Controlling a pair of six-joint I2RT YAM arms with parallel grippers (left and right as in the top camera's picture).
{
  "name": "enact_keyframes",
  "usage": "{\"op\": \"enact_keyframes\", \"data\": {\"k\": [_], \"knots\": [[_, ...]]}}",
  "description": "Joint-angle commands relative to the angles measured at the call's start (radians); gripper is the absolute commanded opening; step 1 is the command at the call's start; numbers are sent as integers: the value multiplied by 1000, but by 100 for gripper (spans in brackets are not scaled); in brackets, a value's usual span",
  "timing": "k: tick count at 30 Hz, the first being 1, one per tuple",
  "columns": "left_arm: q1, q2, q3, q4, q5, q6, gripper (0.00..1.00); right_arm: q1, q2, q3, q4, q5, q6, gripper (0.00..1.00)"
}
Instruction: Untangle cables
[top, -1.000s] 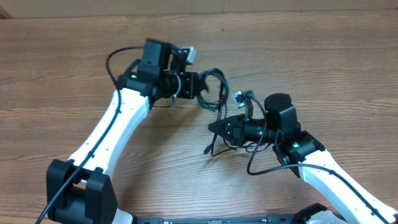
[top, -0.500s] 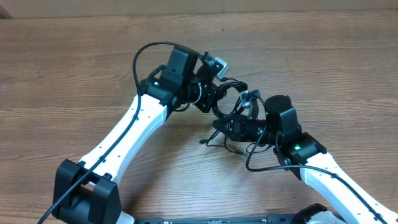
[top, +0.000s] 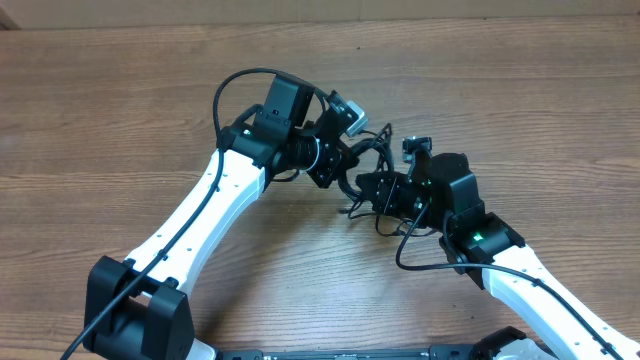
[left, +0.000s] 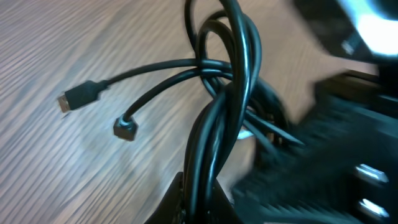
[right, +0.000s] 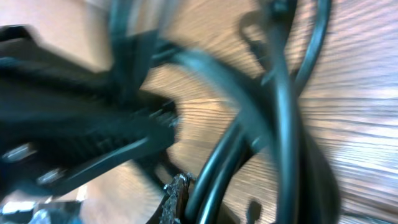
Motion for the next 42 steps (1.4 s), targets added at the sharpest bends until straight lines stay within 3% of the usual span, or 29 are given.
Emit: {"op": "enact_keyframes", "data": {"k": [1,6,12,14,16,18,21,24,25,28,33,37,39,42], "knots": [[-1,-12,14,-14,233,139,4,-5,-19,14,-14,123,-14,4],[-1,-12,14,-61,399,261,4,-5,-19,14,-18,163,-20,4],[-1,-11,14,-171,253,319,4,-5,-26,15,-4,145,-21,8],[-1,-11,14,-172,187,299,4,-5,-44,15,-6,101,-21,26],[-1,-11,14,-162,156,292,4,-5,-56,15,-6,68,-21,32],[-1,-11,14,-141,122,278,4,-5,-77,15,-23,27,-21,45],[7,-11,14,-65,25,149,4,-5,-105,15,-118,22,-21,54],[32,-11,14,-7,33,75,4,-5,-125,15,-199,20,-22,70],[43,-11,14,-2,43,71,4,-5,-141,15,-226,20,-22,80],[61,-11,14,-5,49,71,4,-5,-194,15,-250,20,-22,96],[69,-11,14,-11,79,89,4,-5,-329,15,-233,21,-22,100],[69,-11,14,-39,245,230,4,-5,-401,14,-145,68,-21,100],[69,-11,14,-56,252,254,4,-5,-387,14,-98,79,28,92],[69,-11,14,-88,263,298,4,-5,-334,14,-38,104,226,77]]}}
